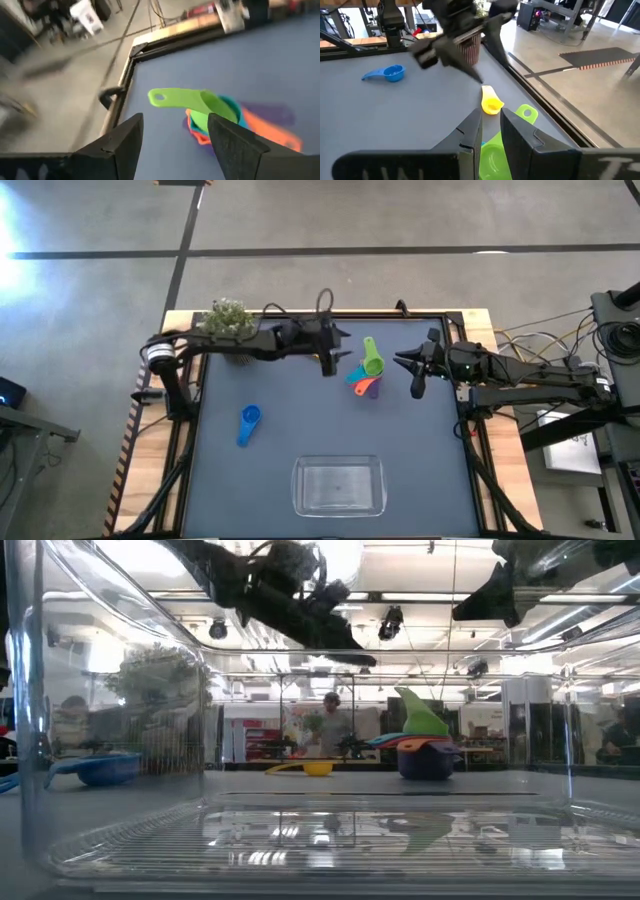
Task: Nest measuring cups in basket
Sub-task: Stack the green measuring cup on the light blue measuring cup
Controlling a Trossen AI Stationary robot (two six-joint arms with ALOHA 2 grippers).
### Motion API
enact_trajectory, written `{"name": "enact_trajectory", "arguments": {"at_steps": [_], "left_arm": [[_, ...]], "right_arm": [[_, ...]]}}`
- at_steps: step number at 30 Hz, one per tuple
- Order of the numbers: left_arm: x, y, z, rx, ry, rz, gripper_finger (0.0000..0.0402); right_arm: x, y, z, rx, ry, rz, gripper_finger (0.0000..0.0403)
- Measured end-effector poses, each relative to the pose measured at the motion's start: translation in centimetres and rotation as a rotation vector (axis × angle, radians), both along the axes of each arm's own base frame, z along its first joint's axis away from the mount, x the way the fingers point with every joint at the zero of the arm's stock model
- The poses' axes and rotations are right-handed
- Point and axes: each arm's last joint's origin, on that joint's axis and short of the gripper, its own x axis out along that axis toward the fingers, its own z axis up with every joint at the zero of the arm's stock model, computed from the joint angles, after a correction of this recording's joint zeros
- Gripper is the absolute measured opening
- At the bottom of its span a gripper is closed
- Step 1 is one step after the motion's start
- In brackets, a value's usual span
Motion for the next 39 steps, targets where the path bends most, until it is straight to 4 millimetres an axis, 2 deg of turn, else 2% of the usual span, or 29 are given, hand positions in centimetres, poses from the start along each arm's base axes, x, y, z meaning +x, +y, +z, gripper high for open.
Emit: {"name": "enact_trajectory", "arguments": {"at_steps": [3,6,12,18,23,34,39], "left_arm": [[0.6,-1.5,-0.6,0.217,0.084,-0.031,0.0205],[1.2,-2.5,-1.1,0.345,0.122,-0.009,0.0205],[1.9,-3.0,-1.4,0.436,0.147,-0.033,0.0205],[3.6,-2.8,-1.0,0.503,0.172,-0.063,0.0205],[5.6,-2.5,-1.0,0.516,0.3,-0.115,0.0205],[9.5,-1.5,1.9,0.444,0.605,-0.245,0.0205],[11.4,-0.8,1.5,0.41,0.713,-0.27,0.0205]], "right_arm": [[0.0,0.0,0.0,0.001,0.0,0.0,0.0057],[0.0,0.0,0.0,0.004,-0.001,-0.001,0.0057],[0.0,0.0,0.0,0.005,-0.004,-0.002,0.0057],[0.0,0.0,0.1,0.004,-0.01,-0.002,0.0057],[0.0,0.0,0.1,0.004,-0.011,-0.002,0.0057],[-0.1,0.0,0.0,-0.01,0.002,0.003,0.0057],[-0.6,0.1,0.4,-0.017,-0.021,0.004,0.0057]]}}
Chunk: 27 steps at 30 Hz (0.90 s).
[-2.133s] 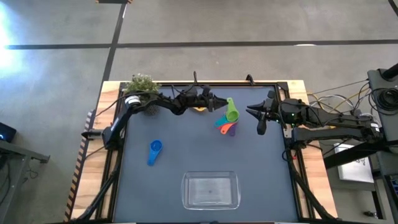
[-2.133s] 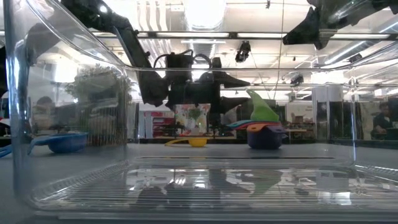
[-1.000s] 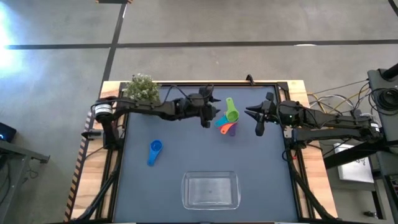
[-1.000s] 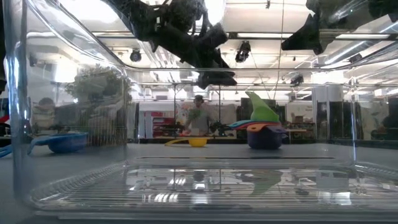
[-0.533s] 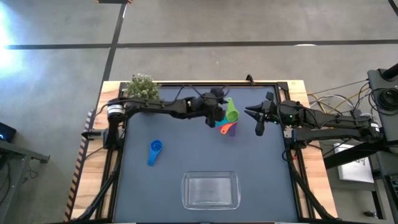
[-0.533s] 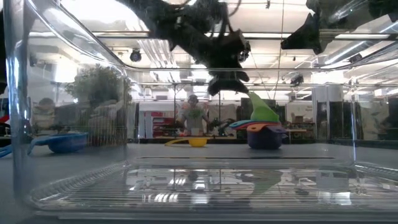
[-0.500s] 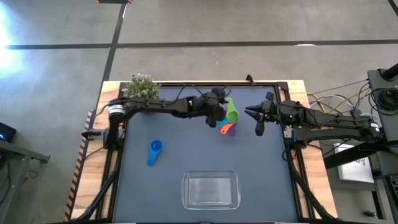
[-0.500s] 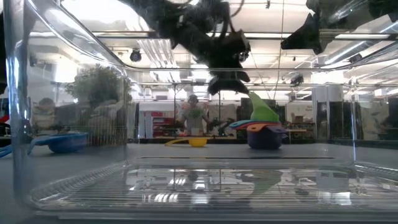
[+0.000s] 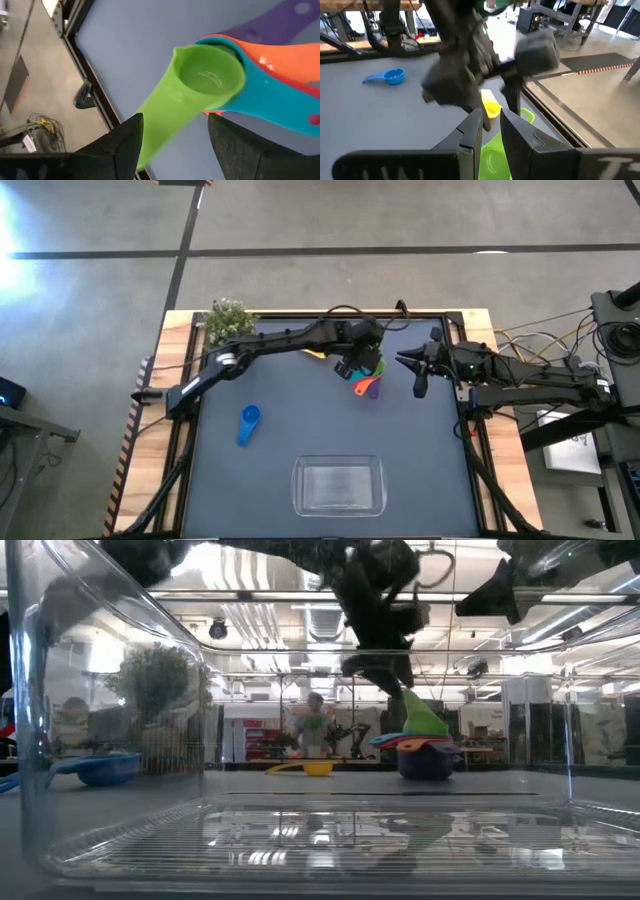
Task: Nest measuring cups in basket
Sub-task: Stack the green measuring cup on the light blue measuring cup
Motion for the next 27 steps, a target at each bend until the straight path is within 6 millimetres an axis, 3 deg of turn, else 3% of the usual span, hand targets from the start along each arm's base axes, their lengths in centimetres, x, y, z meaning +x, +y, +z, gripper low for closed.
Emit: {"name": "enact_trajectory", "arguments": {"at_steps": [4,10,27], "left_arm": [[0.4,0.1,-1.8,0.075,-0.001,-0.025,0.0207],[0.2,0.7,-2.3,0.046,-0.023,0.032,0.0226],[0.4,1.3,-0.9,0.137,-0.058,0.062,0.0229]], "right_arm": [[-0.6,0.1,0.1,0.0,-0.007,0.0,0.0057],[-1.6,0.3,0.3,0.001,-0.016,0.0,0.0057],[-1.5,0.2,-0.3,0.005,0.003,0.0,0.0057]]}}
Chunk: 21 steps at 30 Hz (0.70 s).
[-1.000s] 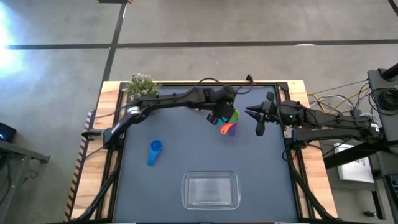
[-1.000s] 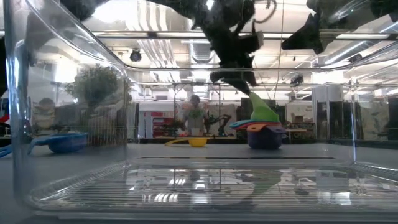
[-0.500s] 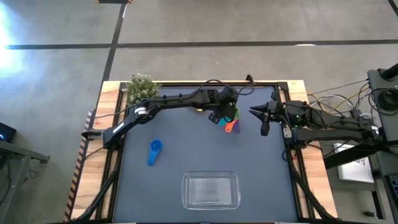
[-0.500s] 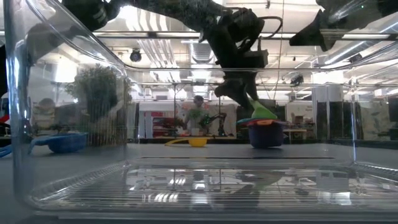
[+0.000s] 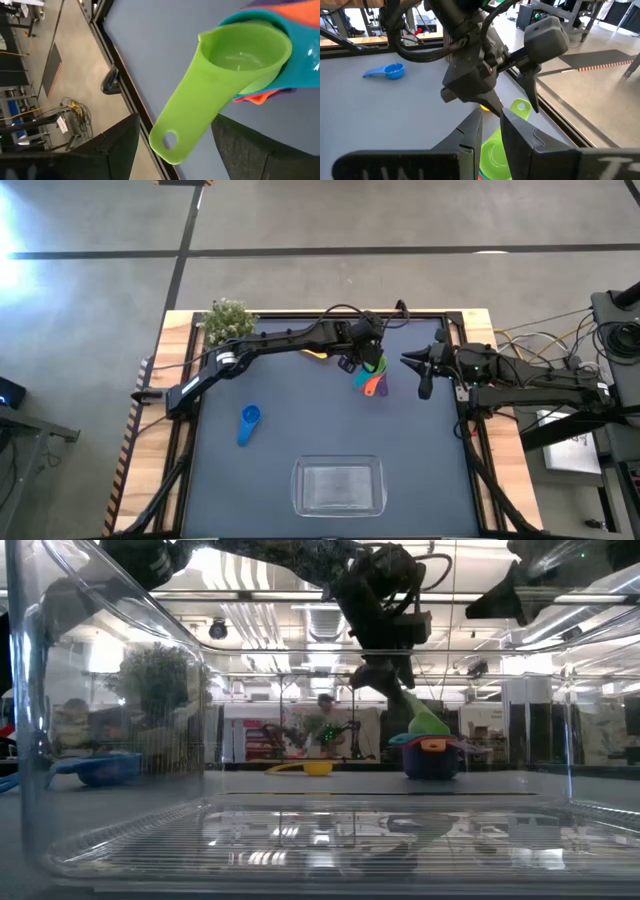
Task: Nest measuring cups in basket
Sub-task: Stack the green measuring cup on the light blue measuring cup
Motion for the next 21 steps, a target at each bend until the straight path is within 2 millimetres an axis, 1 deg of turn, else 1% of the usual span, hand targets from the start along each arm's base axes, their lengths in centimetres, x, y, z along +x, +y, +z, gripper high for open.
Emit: {"name": "enact_trajectory", "arguments": {"at_steps": [6,10,14,21], "left_arm": [[-0.18,0.45,-0.4,-0.006,0.012,0.015,0.0215],[-0.19,0.61,-0.46,-0.04,-0.001,0.016,0.0195],[-0.23,0.7,-0.48,-0.055,-0.009,0.031,0.0156],[-0.62,0.67,-0.8,-0.08,0.032,0.05,0.0069]], "right_arm": [[0.08,-0.01,-0.45,0.004,0.014,-0.001,0.0057],[0.09,-0.01,-0.53,0.005,0.016,-0.001,0.0057],[0.11,-0.02,-0.59,0.005,0.018,-0.001,0.0057],[0.11,-0.02,-0.58,0.012,0.015,-0.003,0.0057]]}}
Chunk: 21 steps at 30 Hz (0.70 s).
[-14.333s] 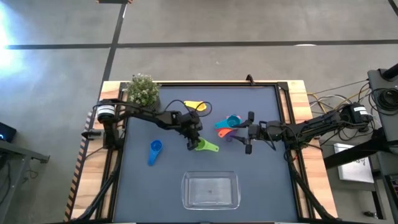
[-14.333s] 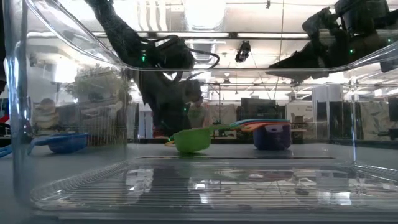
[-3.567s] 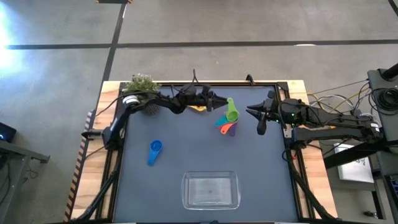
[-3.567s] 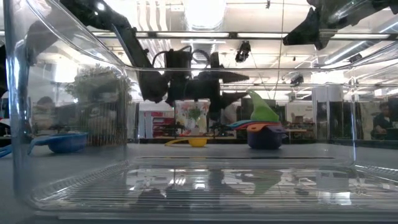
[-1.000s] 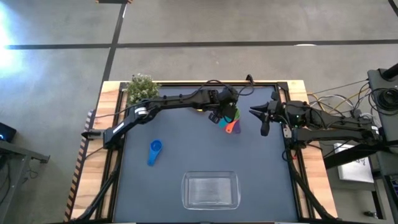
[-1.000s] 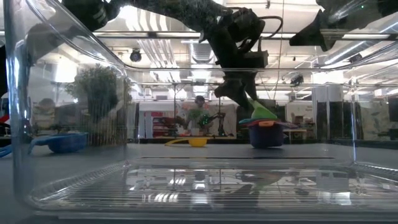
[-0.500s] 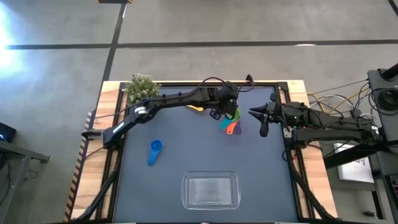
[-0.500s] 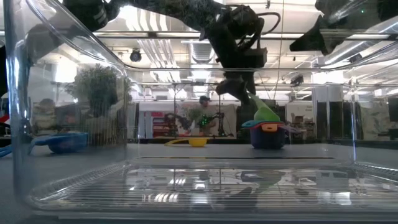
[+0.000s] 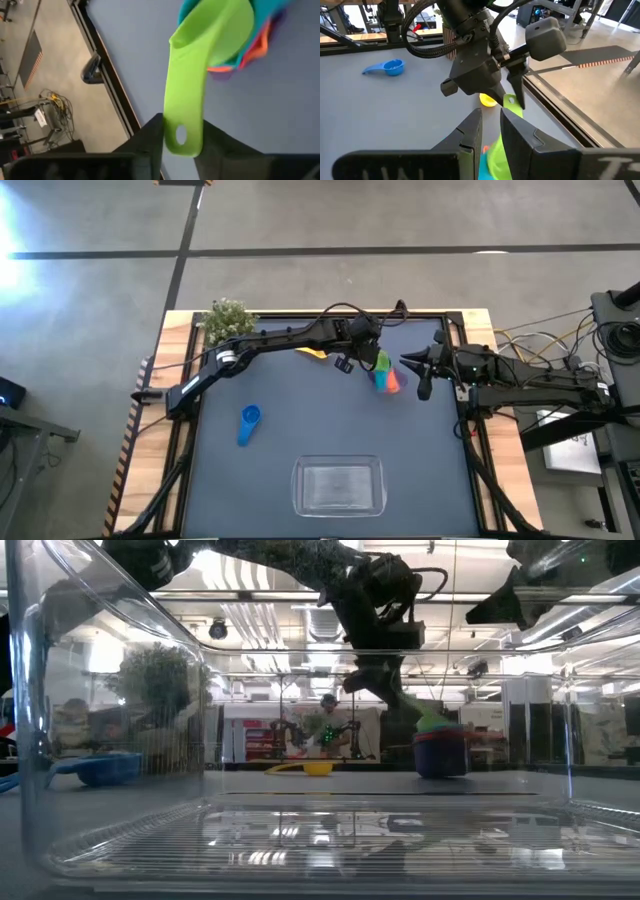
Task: Nest measuring cups in basket
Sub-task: Stack the green measuring cup on the light blue measuring cup
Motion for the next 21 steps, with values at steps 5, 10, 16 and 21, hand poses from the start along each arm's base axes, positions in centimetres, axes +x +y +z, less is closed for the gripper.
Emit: {"name": "enact_trajectory", "arguments": {"at_steps": [5,10,16,21], "left_arm": [[-0.1,0.0,-0.2,-0.023,0.004,0.02,0.0015],[-0.1,0.0,-0.2,-0.047,-0.01,0.042,0.0003],[-0.1,0.0,-0.1,-0.059,-0.023,0.063,0.0001],[-0.6,-0.1,1.6,-0.054,-0.066,0.095,0.0001]], "right_arm": [[0.0,0.0,0.0,0.001,-0.006,0.0,0.0057],[0.1,0.0,0.0,-0.002,-0.015,0.0,0.0057],[0.1,0.0,-0.2,0.0,-0.008,0.0,0.0057],[0.2,0.0,-0.3,0.012,-0.011,-0.004,0.0057]]}}
